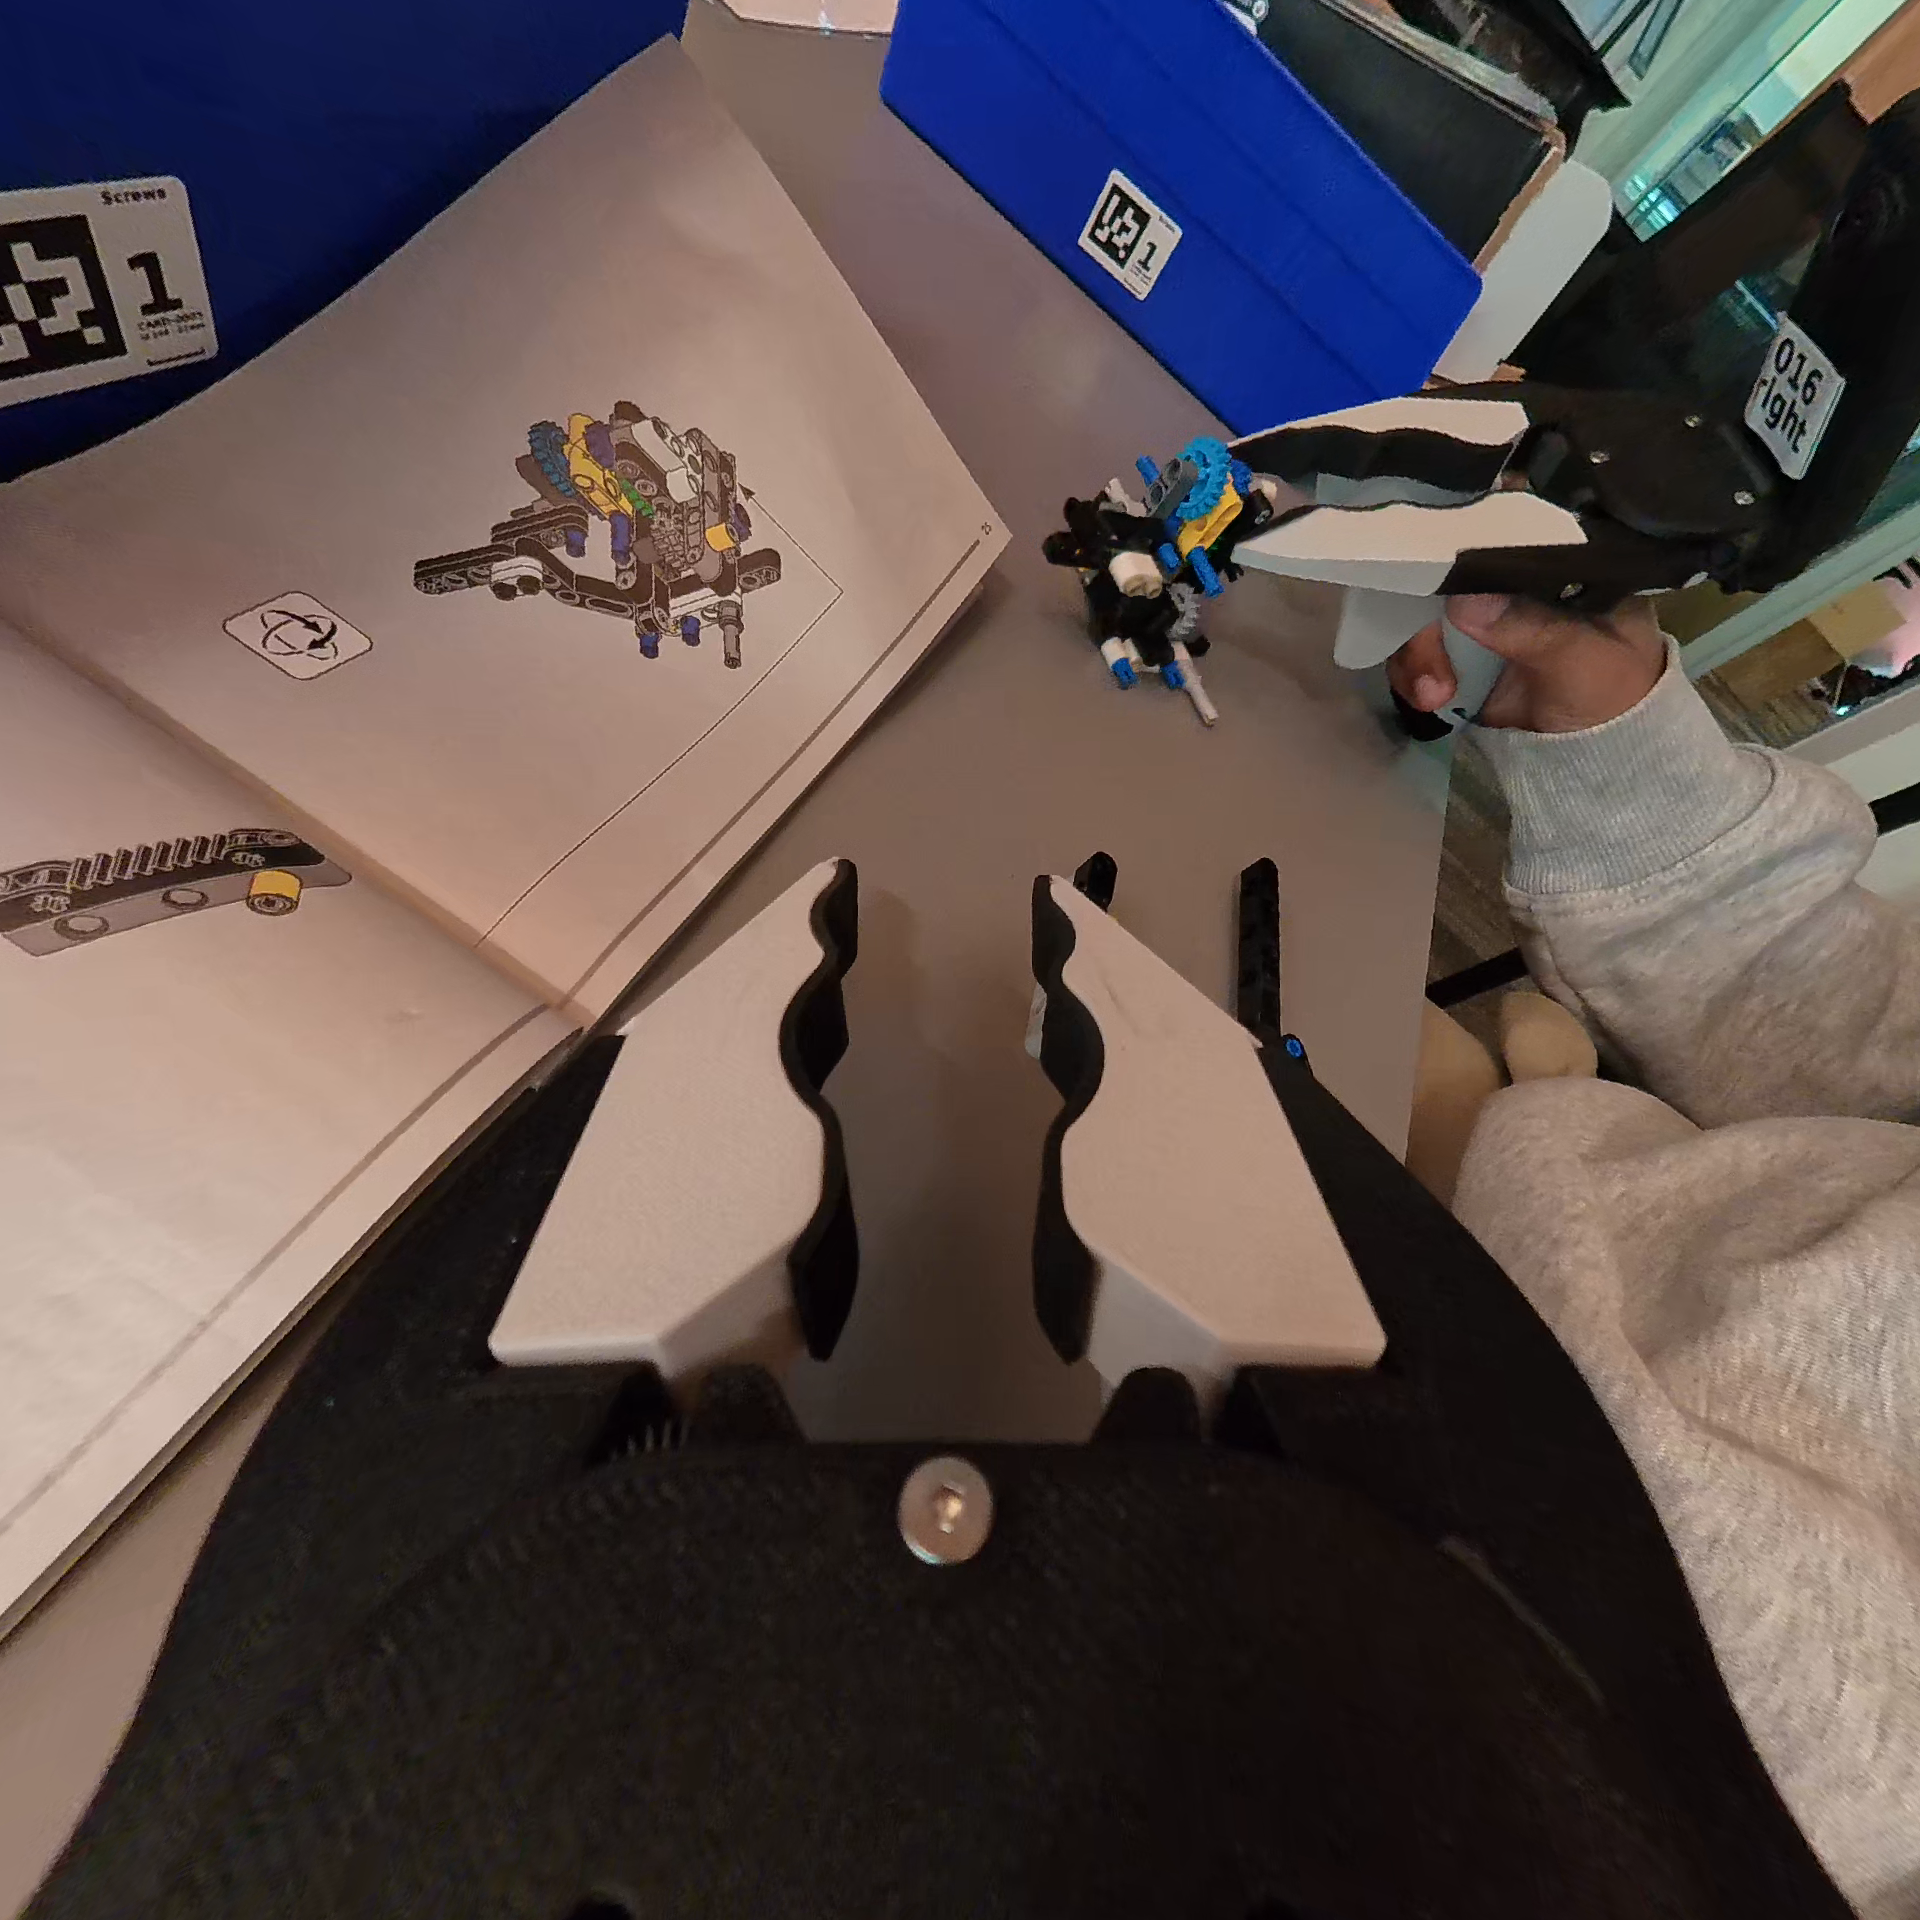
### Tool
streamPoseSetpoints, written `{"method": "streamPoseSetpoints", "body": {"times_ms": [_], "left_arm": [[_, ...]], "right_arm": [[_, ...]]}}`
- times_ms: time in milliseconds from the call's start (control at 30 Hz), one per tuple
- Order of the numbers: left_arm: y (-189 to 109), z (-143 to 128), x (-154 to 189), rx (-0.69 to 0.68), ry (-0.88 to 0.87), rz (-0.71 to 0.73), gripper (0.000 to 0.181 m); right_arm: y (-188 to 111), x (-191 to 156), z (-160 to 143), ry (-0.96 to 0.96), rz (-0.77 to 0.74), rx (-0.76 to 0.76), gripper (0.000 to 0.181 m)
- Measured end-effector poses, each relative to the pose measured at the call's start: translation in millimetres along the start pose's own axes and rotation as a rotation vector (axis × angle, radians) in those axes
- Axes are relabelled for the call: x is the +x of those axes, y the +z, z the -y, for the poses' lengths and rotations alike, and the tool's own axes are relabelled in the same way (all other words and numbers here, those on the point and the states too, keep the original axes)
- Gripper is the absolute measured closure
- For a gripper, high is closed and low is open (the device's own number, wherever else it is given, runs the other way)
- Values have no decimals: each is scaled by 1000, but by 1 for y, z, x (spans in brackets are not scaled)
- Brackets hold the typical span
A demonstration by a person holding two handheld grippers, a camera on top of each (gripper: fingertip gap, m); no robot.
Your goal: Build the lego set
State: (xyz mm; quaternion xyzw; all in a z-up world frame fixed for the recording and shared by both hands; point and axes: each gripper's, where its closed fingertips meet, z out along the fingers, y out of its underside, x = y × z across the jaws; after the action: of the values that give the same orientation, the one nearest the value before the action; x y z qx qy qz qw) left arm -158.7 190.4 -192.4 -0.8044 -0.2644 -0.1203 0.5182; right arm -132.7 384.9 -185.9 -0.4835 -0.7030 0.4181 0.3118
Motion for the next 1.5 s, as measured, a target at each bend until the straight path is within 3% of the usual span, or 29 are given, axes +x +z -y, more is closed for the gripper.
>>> {"method": "streamPoseSetpoints", "body": {"times_ms": [433, 933, 1233, 1500], "left_arm": [[0, -1, 0, -2, 3, 2, 150], [-2, 7, 7, 30, 43, 9, 151], [18, 24, 50, -11, 103, -48, 150], [64, 39, 65, -150, 238, 50, 156]], "right_arm": [[1, 11, -1, 18, -76, -4, 149], [-11, 8, 2, 37, -25, 12, 144], [-15, 5, -7, 102, 11, -7, 151], [-9, 2, -16, 110, 40, -60, 162]]}}
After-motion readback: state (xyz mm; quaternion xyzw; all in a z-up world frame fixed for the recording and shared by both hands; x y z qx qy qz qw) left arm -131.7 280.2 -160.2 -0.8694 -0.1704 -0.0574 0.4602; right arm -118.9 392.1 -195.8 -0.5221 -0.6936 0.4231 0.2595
